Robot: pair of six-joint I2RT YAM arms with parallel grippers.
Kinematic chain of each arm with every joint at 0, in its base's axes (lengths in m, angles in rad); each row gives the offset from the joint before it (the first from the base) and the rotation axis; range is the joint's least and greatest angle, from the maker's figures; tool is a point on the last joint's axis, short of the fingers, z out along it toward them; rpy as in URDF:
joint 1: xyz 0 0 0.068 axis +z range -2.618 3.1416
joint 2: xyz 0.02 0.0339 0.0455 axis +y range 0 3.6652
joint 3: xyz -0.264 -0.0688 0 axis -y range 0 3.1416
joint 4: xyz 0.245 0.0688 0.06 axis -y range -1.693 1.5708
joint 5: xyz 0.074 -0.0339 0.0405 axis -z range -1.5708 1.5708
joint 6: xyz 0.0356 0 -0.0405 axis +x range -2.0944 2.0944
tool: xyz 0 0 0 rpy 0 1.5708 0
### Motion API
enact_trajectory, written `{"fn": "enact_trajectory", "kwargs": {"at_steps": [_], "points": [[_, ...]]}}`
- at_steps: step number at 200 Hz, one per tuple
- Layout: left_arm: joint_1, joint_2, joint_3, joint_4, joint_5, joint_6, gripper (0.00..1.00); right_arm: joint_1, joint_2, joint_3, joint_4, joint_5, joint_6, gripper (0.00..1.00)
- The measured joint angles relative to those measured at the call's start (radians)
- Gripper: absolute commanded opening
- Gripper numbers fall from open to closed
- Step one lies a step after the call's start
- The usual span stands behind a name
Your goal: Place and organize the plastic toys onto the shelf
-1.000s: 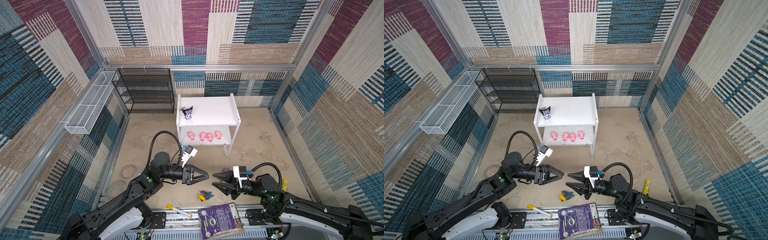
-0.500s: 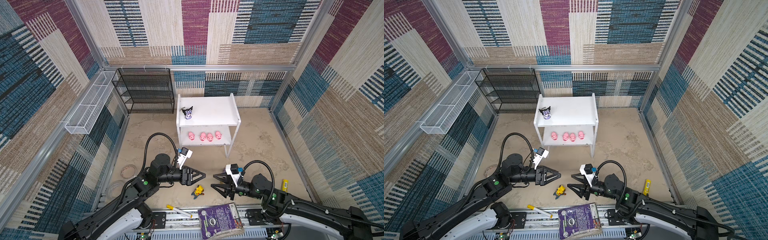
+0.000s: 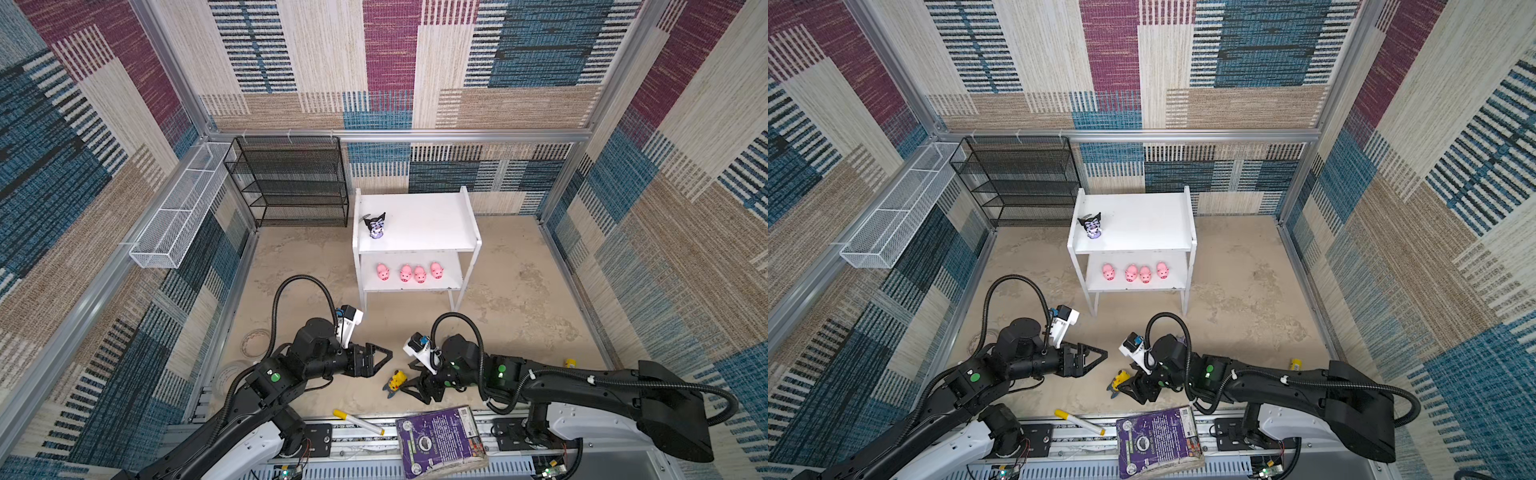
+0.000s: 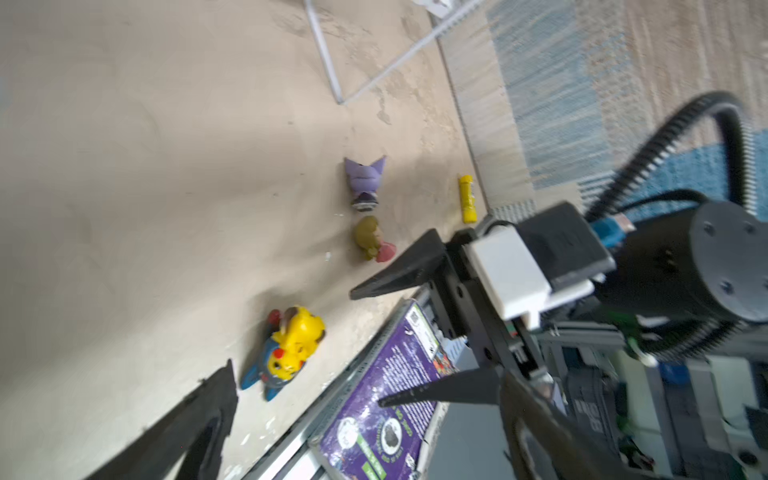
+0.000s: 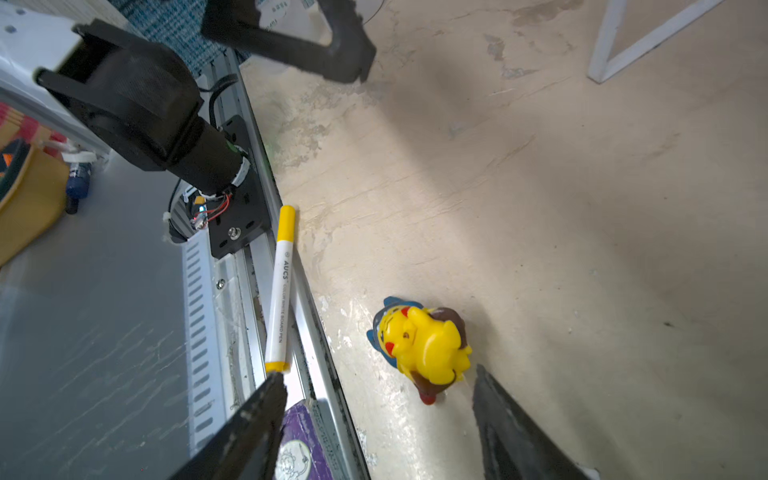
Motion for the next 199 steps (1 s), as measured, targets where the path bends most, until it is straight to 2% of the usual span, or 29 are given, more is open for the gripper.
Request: {"fn": "enact_trajectory", "kwargs": {"at_steps": [25,50,108,165,199], "points": [[0.077,-0.058,0.010,-0.091,-0.050,0.000,0.98,0.000,0.055,0.057,-0.056,0.037,-0.051,0.85],[0.130,-0.099,0.010,-0.137,-0.069,0.003,0.98,0.006,0.126,0.111,-0.127,0.111,-0.062,0.87],[0.202,-0.061,0.023,-0.146,-0.054,0.030,0.98,0.032,0.171,0.187,-0.255,0.153,-0.104,0.89],[0.258,-0.119,0.027,-0.154,-0.040,0.041,0.98,0.050,0.351,0.322,-0.372,0.175,-0.106,0.88],[0.285,-0.140,0.025,-0.159,-0.034,0.041,0.99,0.076,0.361,0.338,-0.418,0.186,-0.102,0.87]]}}
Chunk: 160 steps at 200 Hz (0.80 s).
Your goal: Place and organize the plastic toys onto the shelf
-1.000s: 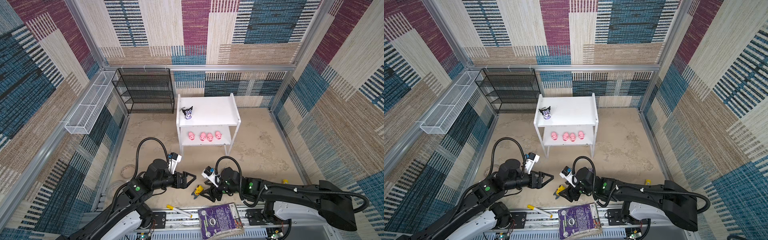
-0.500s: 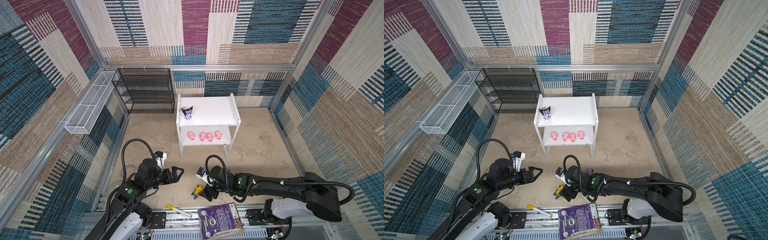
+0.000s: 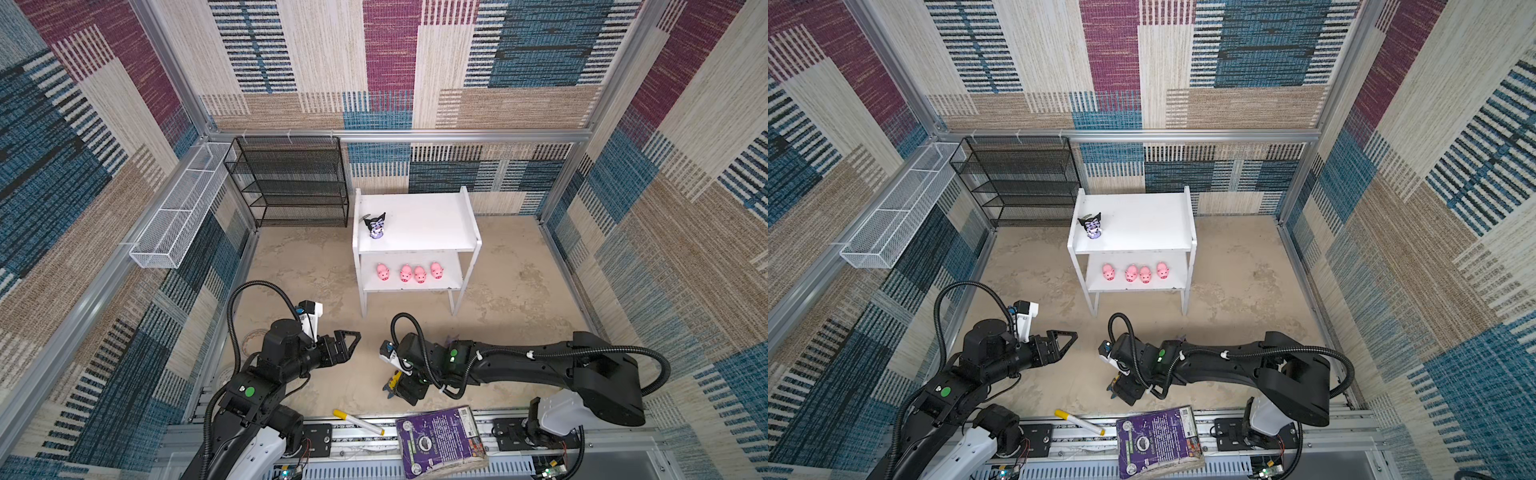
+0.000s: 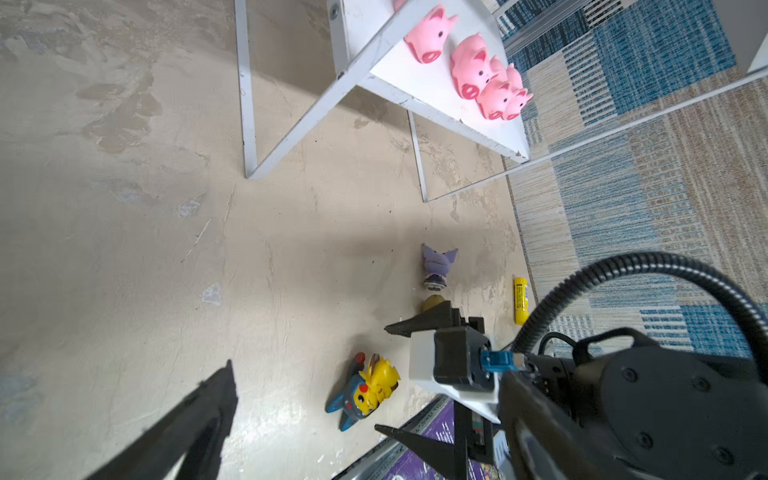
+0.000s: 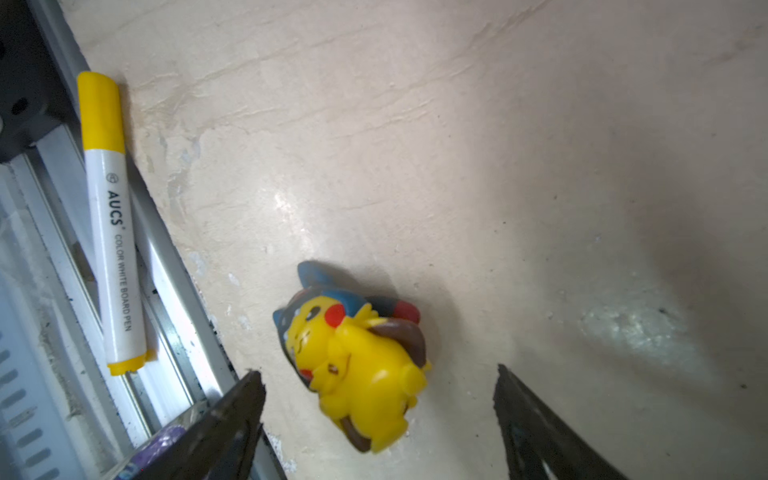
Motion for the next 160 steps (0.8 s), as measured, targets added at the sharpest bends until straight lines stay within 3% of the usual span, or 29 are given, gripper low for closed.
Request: {"fn": "enact_trajectory", "kwargs": {"at_steps": [40,121,160], "points": [[0.034,-0.001,-0.014,0.008,0.037,0.000,0.98,0.023,0.008,0.024,-0.044,-0.003,0.009,0.87],[0.083,-0.019,-0.017,0.026,0.095,0.000,0.98,0.023,0.138,0.095,-0.045,0.119,0.024,0.85],[0.095,-0.021,-0.017,0.030,0.098,0.000,0.99,0.023,0.135,0.097,0.032,0.123,-0.038,0.70]]}}
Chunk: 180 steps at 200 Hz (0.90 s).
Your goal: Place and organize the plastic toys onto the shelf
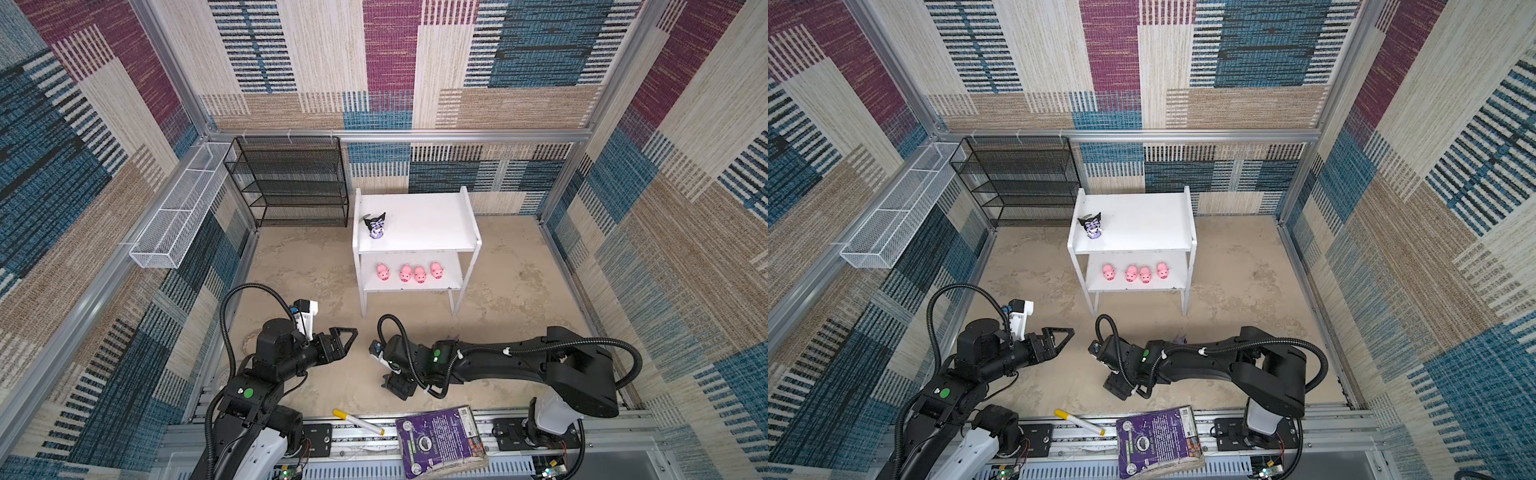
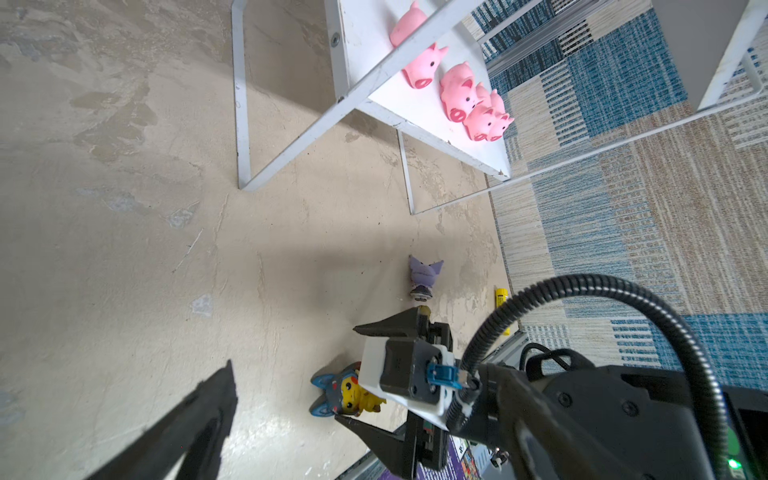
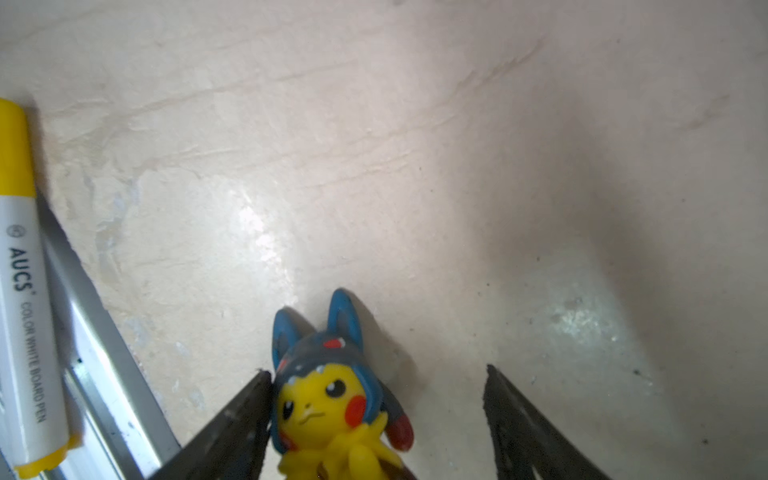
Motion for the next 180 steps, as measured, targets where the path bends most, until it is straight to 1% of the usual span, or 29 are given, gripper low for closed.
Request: {"fn": "enact_trajectory", "kwargs": {"at_steps": [10,22,46,88,118,146,180], "points": [[0.002,0.000,0.000,0.000,0.000,0.000,0.98,0.000,0.005,0.005,0.005,-0.004,-0.014,0.65],[0.004,-0.001,0.000,0.000,0.000,0.000,0.98,0.000,0.010,0.004,0.011,-0.022,-0.027,0.63],[0.008,-0.001,0.000,0.000,0.001,0.000,0.98,0.000,0.002,-0.014,0.014,-0.051,-0.038,0.62],[0.016,0.013,-0.005,0.010,0.012,0.000,0.99,0.000,-0.062,-0.056,0.009,-0.094,-0.038,0.62],[0.024,0.019,-0.006,0.014,0.025,0.000,0.99,0.000,-0.079,-0.077,0.006,-0.103,-0.038,0.50],[0.026,0.019,-0.007,0.014,0.026,0.000,0.98,0.000,-0.080,-0.083,0.005,-0.108,-0.038,0.44],[0.031,0.029,-0.008,0.023,0.032,0.000,0.98,0.000,-0.080,-0.083,0.012,-0.111,-0.038,0.34]]}}
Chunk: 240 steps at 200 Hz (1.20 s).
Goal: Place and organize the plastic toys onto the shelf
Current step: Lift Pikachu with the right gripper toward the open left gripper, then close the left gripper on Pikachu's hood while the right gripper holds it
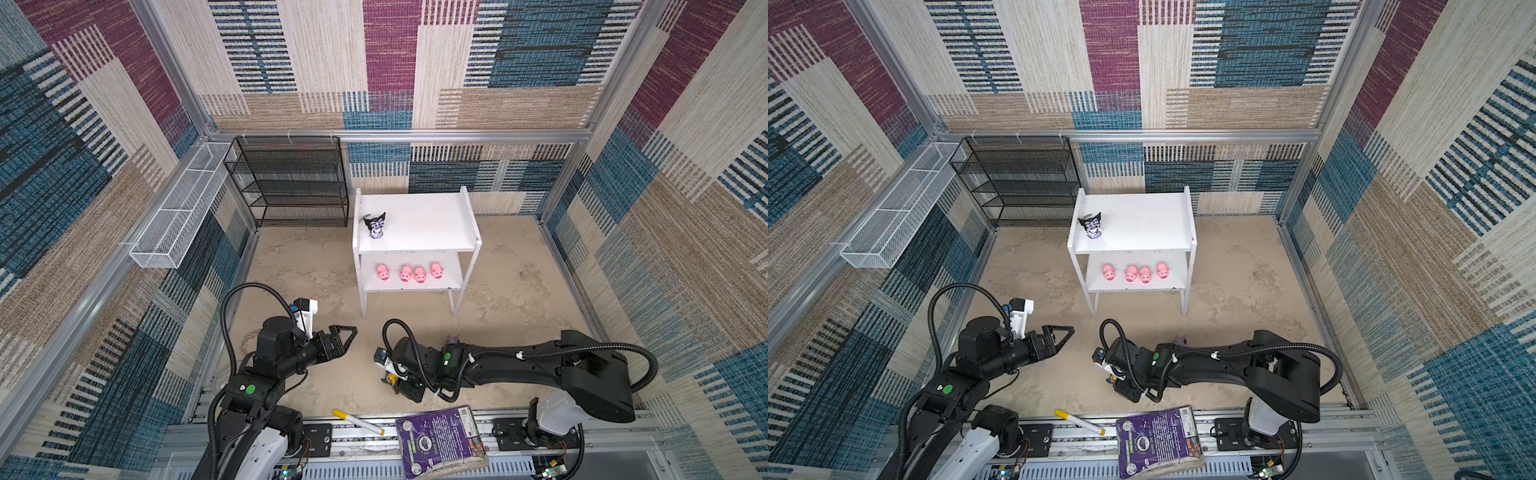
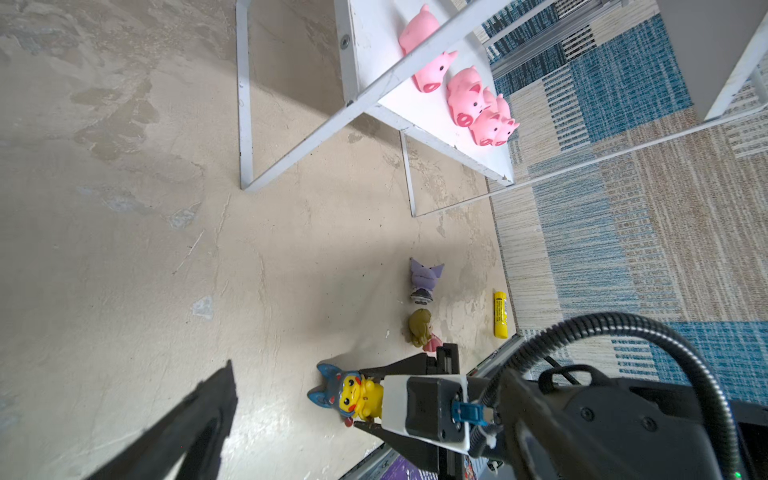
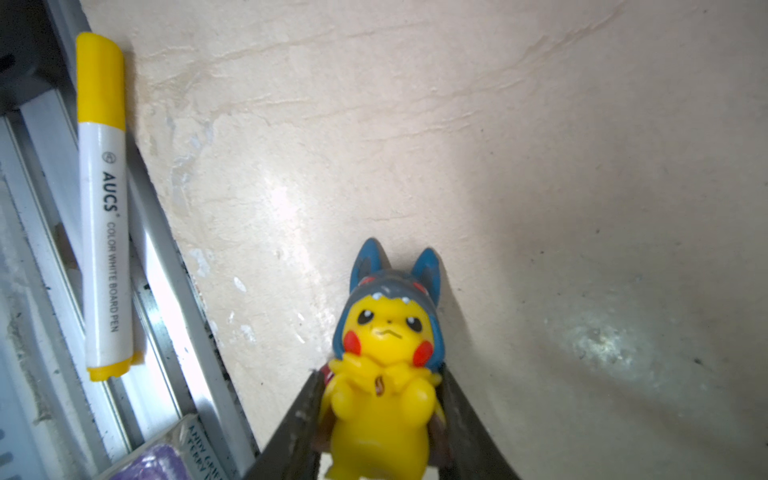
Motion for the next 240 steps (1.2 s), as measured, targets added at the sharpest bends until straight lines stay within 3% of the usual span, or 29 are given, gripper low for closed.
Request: {"fn": "enact_trajectory", "kwargs": {"at_steps": [40,123,157,194,219,240], "points": [[0.002,0.024,0.002,0.023,0.061,0.001,0.99,0.000,-0.070,-0.042,0.032,0.018,0.000,0.32],[0.001,0.143,0.099,0.127,0.452,0.026,0.97,0.000,-0.519,-0.262,0.344,0.091,-0.020,0.31],[-0.024,0.175,0.137,0.135,0.546,0.029,0.94,0.000,-0.660,-0.341,0.475,0.125,-0.027,0.31],[-0.142,0.237,0.179,0.146,0.556,0.038,0.91,0.000,-0.696,-0.368,0.585,0.138,-0.034,0.30],[-0.237,0.290,0.220,0.137,0.495,0.055,0.85,0.000,-0.693,-0.368,0.638,0.138,-0.042,0.30],[-0.264,0.322,0.243,0.121,0.451,0.068,0.79,0.000,-0.694,-0.372,0.669,0.130,-0.050,0.30]]}}
